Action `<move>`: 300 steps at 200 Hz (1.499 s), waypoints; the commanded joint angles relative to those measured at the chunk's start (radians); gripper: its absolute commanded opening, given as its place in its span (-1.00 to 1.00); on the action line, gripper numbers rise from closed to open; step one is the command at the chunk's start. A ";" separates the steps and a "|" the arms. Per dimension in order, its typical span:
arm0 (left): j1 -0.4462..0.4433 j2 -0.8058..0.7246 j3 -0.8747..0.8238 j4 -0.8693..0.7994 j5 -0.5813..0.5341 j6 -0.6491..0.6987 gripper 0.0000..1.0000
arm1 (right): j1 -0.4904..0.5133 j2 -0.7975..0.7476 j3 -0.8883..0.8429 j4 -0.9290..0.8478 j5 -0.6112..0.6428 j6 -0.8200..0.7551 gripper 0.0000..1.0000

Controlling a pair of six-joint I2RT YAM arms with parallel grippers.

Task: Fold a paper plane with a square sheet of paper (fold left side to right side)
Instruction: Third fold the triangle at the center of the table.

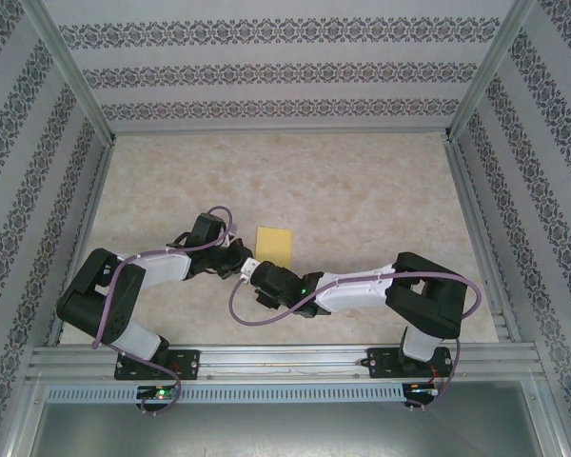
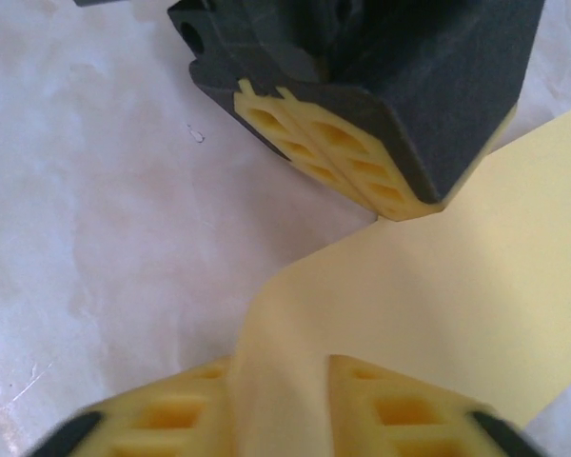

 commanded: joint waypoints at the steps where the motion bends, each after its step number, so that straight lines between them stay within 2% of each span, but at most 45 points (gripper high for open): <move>1: -0.016 -0.023 0.015 0.006 -0.019 0.000 -1.00 | 0.016 -0.024 -0.017 -0.002 -0.016 0.021 -0.81; 13: -0.015 -0.028 0.018 -0.002 -0.028 0.003 -1.00 | 0.012 -0.036 -0.028 -0.002 -0.034 0.033 -1.00; 61: 0.011 -0.084 0.042 -0.077 -0.059 0.046 -0.66 | -0.033 -0.082 -0.067 0.015 -0.188 0.140 -1.00; 84: 0.036 -0.118 0.056 -0.121 -0.066 0.077 -0.60 | -0.065 -0.095 -0.088 0.041 -0.262 0.195 -1.00; 124: 0.040 -0.060 0.122 -0.174 -0.030 0.152 -0.62 | -0.140 -0.114 -0.152 0.165 -0.438 0.308 -1.00; 179: 0.024 0.135 0.243 -0.174 0.061 0.218 -0.69 | -0.179 -0.111 -0.189 0.232 -0.516 0.369 -1.00; 243: 0.006 0.292 0.354 -0.244 0.025 0.299 -0.77 | -0.197 -0.102 -0.204 0.262 -0.542 0.401 -1.00; 300: 0.001 0.345 0.359 -0.296 -0.045 0.341 -0.84 | -0.220 -0.107 -0.224 0.285 -0.562 0.446 -1.00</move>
